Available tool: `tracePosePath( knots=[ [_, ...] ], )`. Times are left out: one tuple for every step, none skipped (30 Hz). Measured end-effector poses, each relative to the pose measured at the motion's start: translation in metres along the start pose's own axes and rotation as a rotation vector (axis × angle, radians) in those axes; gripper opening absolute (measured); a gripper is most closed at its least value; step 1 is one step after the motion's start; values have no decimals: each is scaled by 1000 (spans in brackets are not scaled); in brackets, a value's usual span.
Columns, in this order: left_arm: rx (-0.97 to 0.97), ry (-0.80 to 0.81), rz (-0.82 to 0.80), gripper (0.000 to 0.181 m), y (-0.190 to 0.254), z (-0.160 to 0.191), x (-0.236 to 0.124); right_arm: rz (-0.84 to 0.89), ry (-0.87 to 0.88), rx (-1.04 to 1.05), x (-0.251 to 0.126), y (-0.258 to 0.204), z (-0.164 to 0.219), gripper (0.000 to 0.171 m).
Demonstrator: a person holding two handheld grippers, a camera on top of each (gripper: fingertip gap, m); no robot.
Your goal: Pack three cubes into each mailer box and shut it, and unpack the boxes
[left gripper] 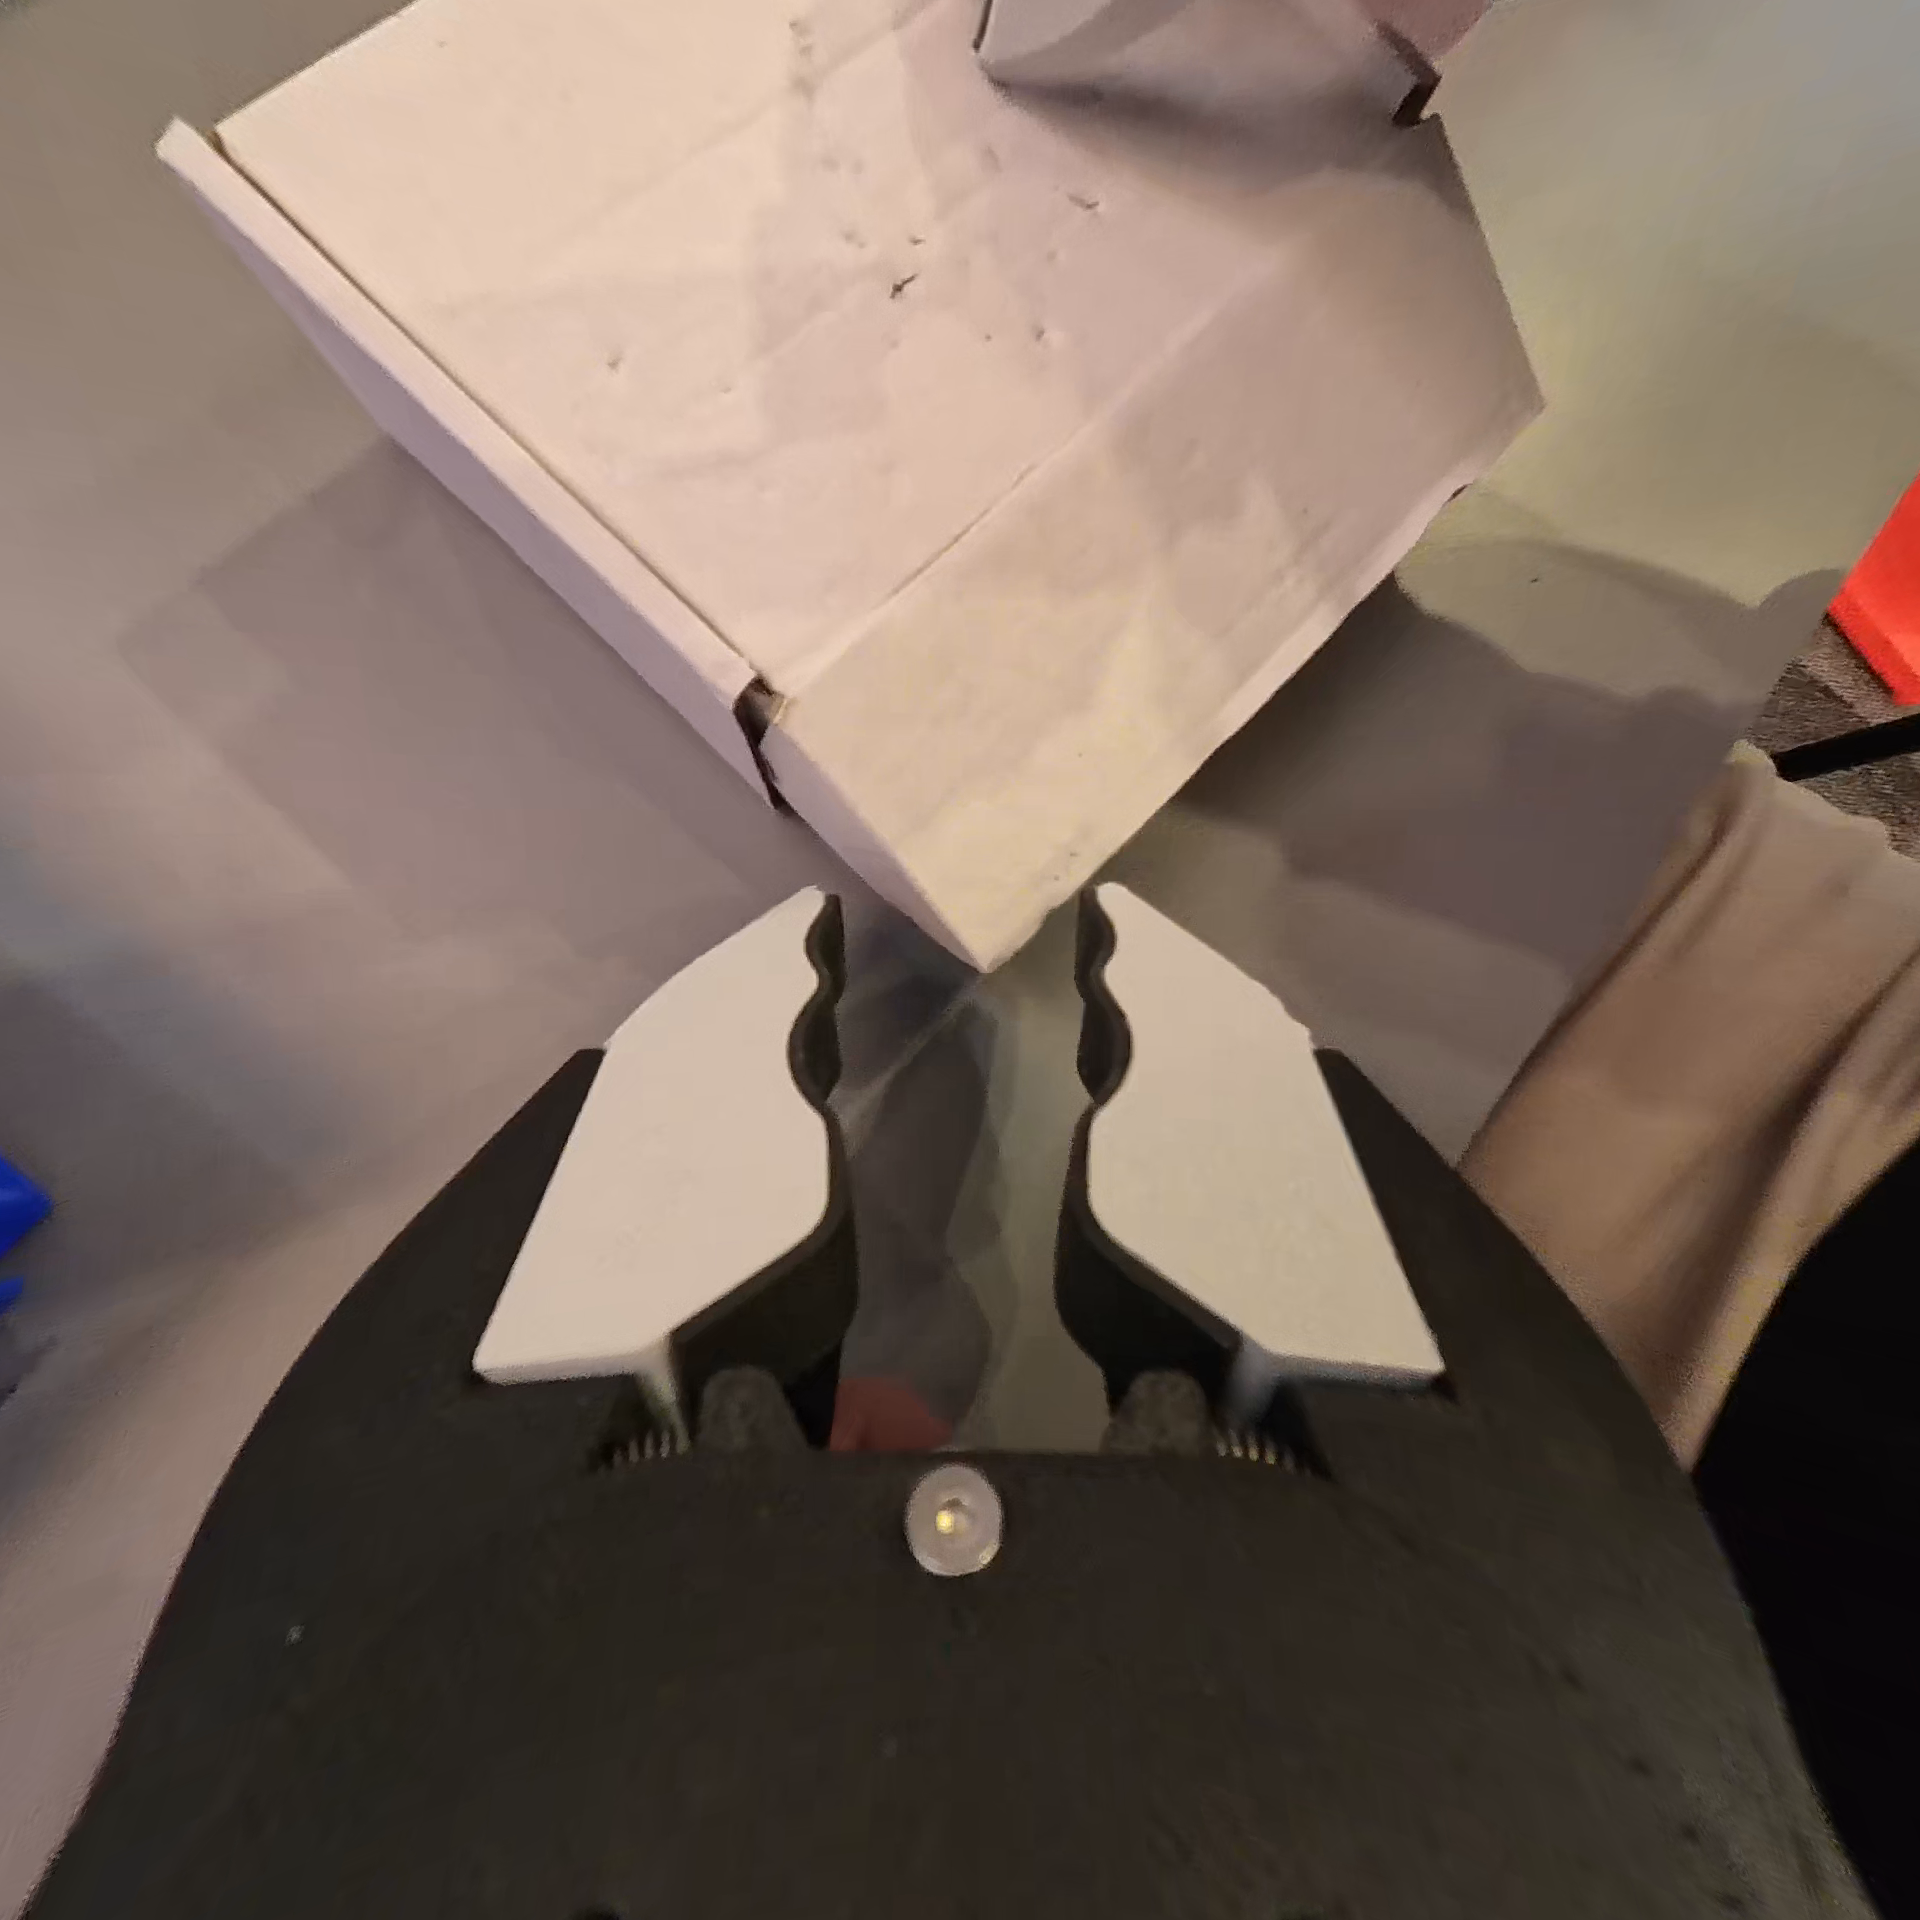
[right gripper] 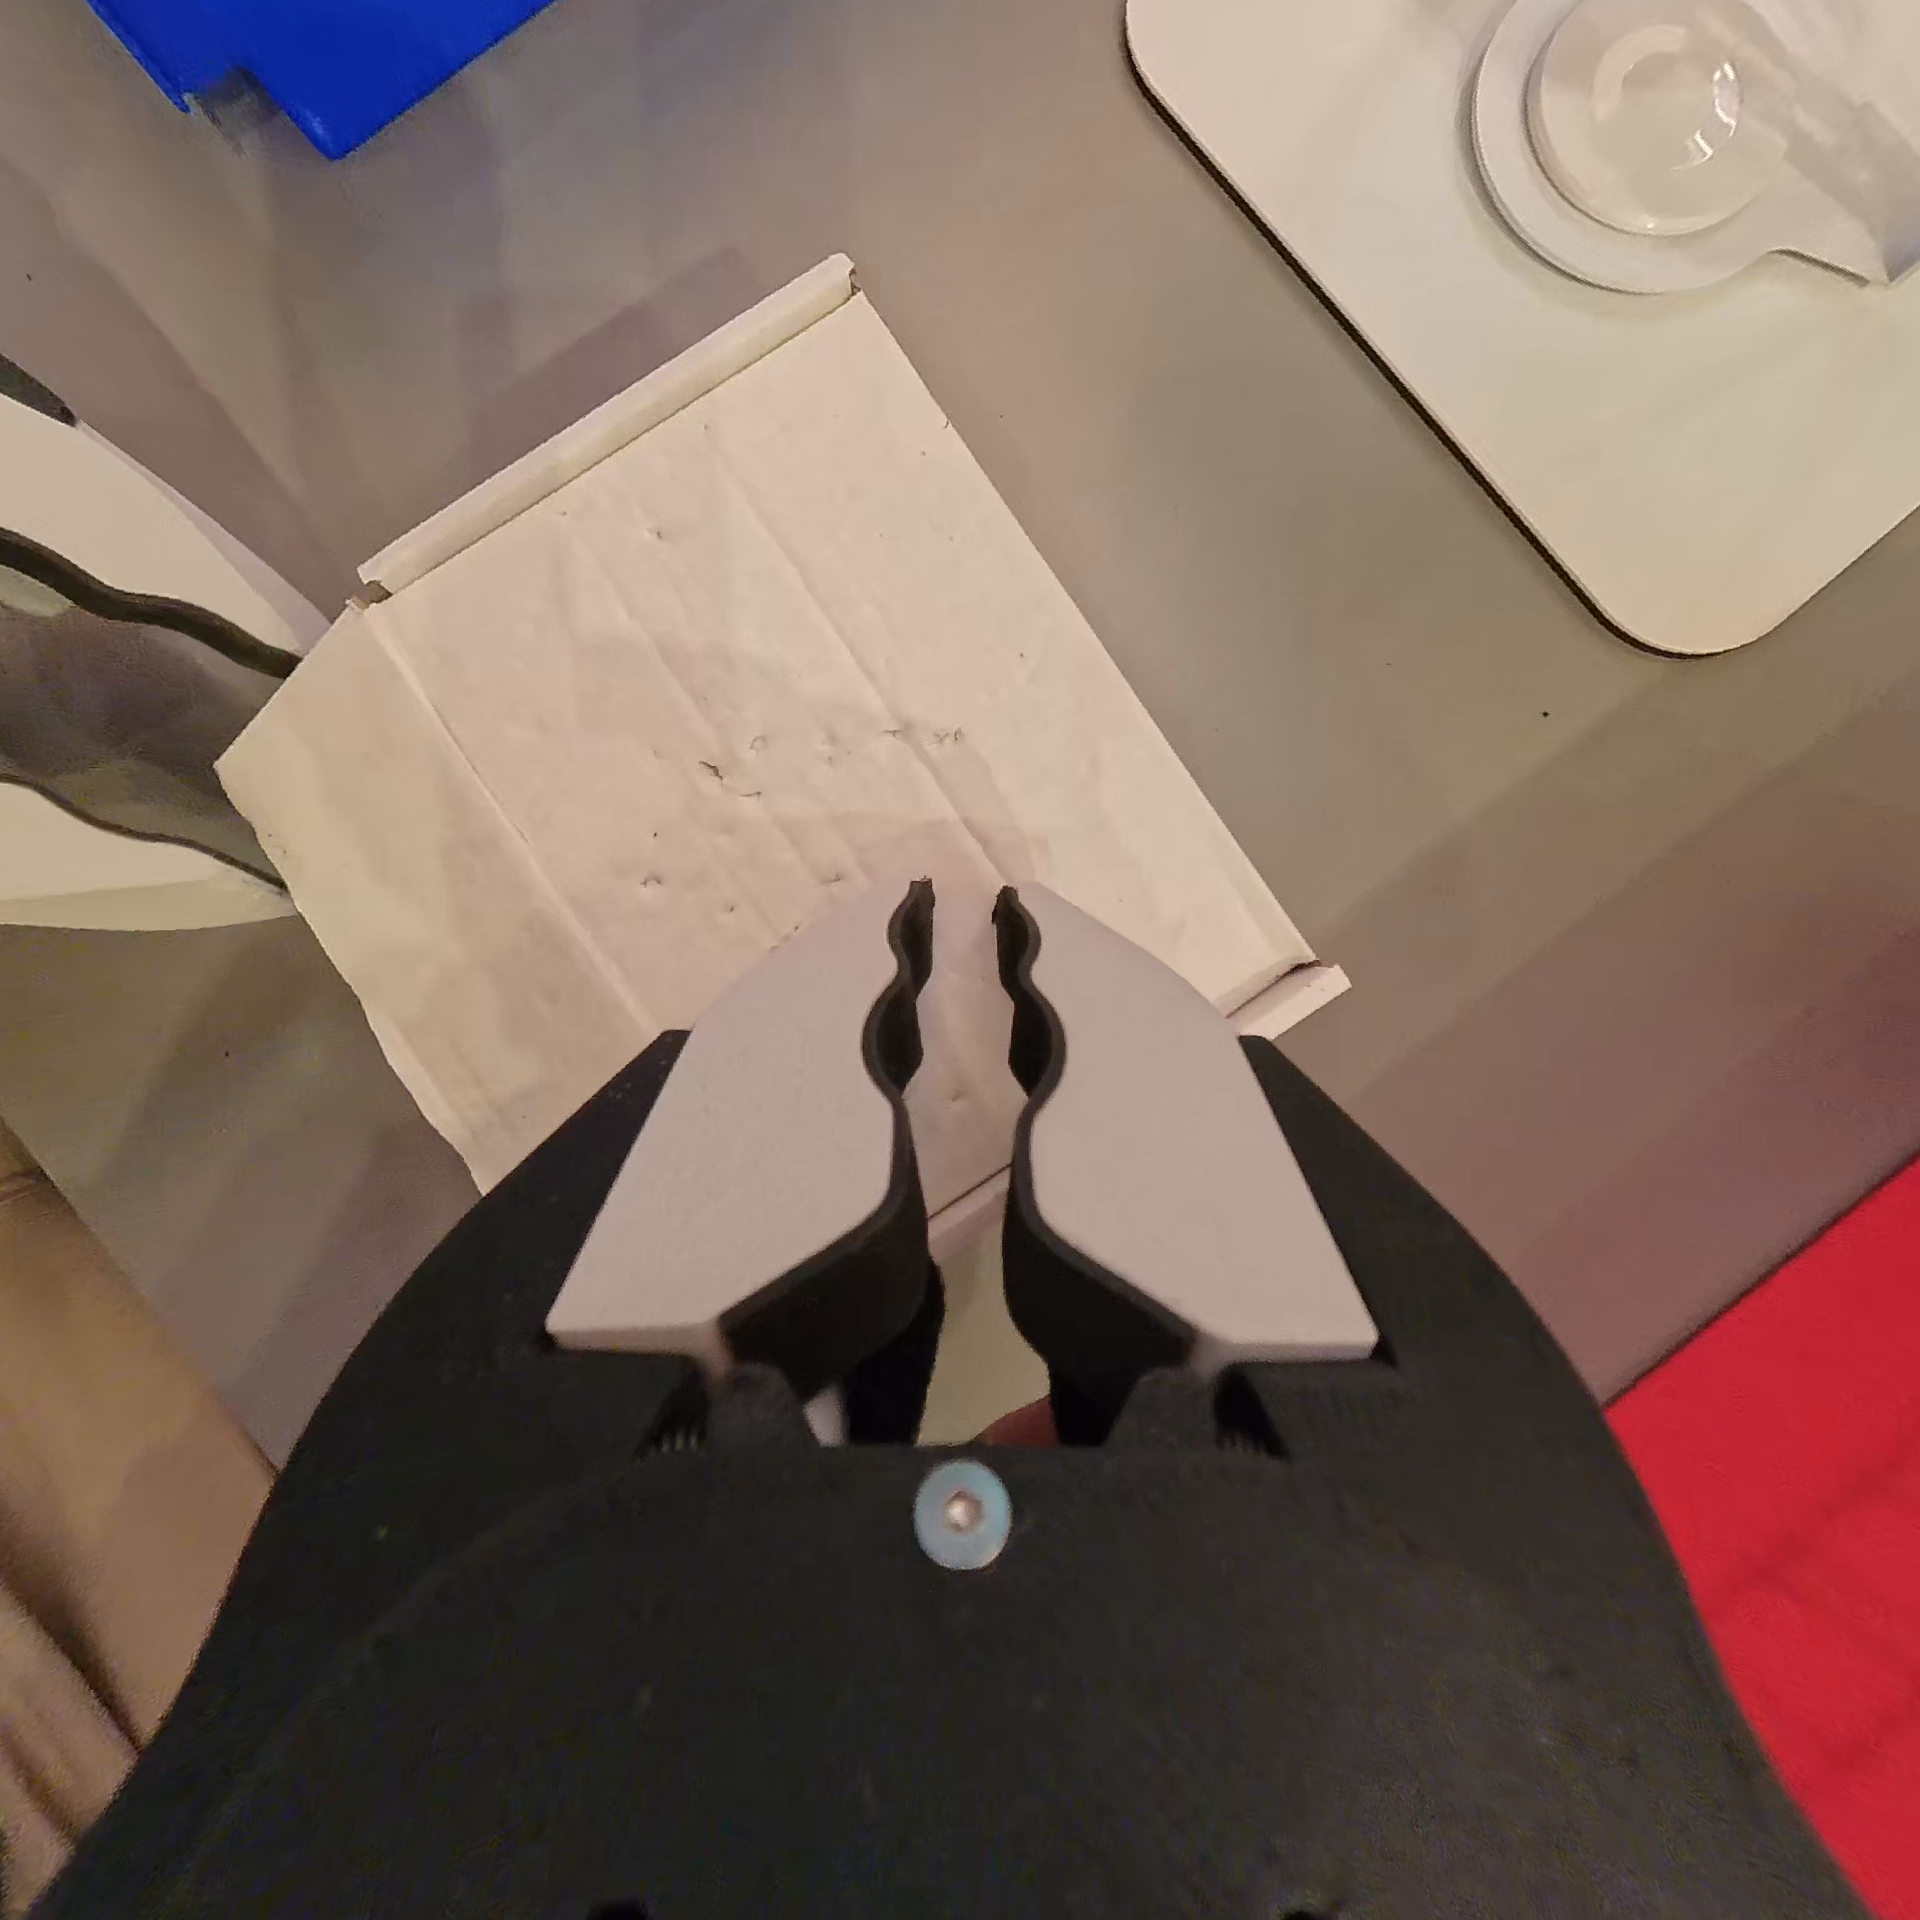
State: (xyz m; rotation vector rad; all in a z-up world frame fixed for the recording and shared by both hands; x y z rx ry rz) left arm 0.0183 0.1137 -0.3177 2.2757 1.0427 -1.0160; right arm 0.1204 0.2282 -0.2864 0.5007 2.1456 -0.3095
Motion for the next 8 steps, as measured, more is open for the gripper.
tracePosePath(
  knots=[
    [10, 10, -5, 42, -1, 0, 1, 0, 0, -1, 0, 0, 0, 12],
    [32, 33, 20, 41, 2, -2, 1, 0, 1, -1, 0, 0, 0, 12],
    [31, 45, 30, 41, 4, -3, 1, 0, 2, -1, 0, 0, 0, 12],
    [21, 39, 22, 39, 2, -3, 2, -1, 2, -1, 0, 0, 0, 12],
    [20, 41, 21, 39, 1, -3, 2, -1, 2, -1, 0, 0, 0, 12],
    [17, 41, 22, 40, 0, -2, 3, 0, 1, -2, 0, 0, 0, 12],
    [7, 38, 28, 39, -1, -1, 5, 0, 1, -3, 0, 0, 0, 12],
    [-3, 33, 30, 39, -2, 0, 7, 0, 1, -4, 0, 0, 0, 12]
  ],
)
Point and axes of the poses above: each gripper's, where its closed fingertips meet, x out along the fingers, z out of its underside, y = z × x across the jaws, the point moved 3 cm from there along -x, back along the fingers, and after that the axes turned 5 degrees about x, right-handed, at the moved point
